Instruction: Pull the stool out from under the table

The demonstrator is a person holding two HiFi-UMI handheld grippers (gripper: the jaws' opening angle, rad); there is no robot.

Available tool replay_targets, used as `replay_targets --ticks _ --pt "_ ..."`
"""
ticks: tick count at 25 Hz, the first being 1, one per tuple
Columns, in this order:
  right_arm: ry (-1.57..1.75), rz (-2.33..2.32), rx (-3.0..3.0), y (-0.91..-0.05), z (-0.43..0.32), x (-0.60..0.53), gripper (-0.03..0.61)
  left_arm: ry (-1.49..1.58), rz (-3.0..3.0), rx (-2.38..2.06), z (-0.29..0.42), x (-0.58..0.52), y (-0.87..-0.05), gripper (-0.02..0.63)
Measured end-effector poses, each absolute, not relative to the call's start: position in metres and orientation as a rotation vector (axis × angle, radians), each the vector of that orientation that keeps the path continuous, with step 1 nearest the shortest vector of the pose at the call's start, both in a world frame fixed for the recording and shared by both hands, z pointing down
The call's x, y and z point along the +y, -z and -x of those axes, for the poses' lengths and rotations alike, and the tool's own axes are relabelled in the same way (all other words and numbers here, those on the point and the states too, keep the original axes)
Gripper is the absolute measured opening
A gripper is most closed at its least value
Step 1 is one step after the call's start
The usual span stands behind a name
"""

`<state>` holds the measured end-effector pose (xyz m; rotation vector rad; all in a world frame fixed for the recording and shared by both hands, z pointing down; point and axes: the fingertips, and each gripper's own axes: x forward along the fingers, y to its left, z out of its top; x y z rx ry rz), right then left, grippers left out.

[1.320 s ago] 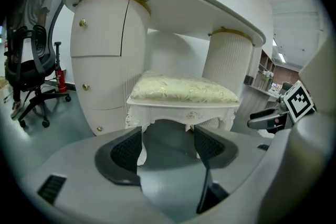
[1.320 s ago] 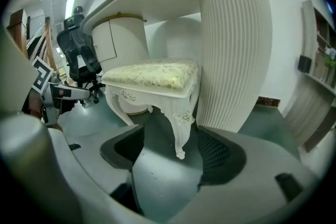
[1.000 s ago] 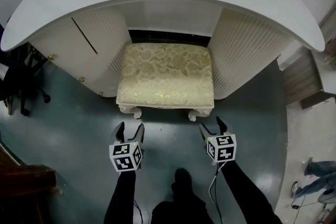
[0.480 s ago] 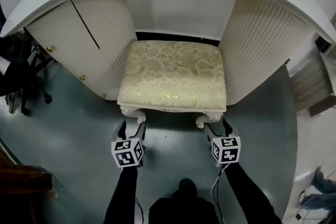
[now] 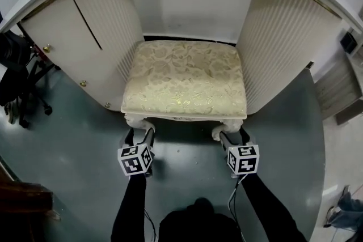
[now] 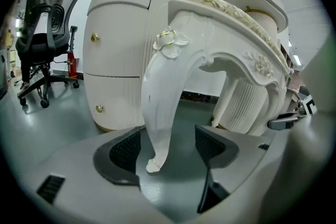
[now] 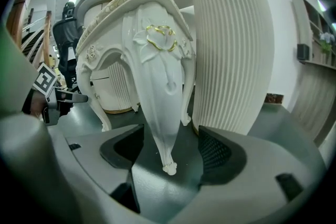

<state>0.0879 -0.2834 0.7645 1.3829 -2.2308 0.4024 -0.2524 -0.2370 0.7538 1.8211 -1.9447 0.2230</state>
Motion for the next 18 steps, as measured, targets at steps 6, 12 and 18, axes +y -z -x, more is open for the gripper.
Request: replay_targets --ticks 6,12,18 --pt "-0.390 -1.374 -2.259 -0.771 -0.079 -0.298 0.314 -0.220 -1.826 -1.946 0.259 -0.251 -0.761 0.330" --pt "-0.350 -1.350 -2.287 -0.768 -0.069 -0.314 0.313 -0.210 -1.833 -1.952 0.261 -0.265 -0.763 0.330" --pt "-0.334 -1.317 -2.302 -0.768 -0.059 -0.321 0.313 -0.234 -1.881 -1.944 0.262 -0.276 -0.760 0.328"
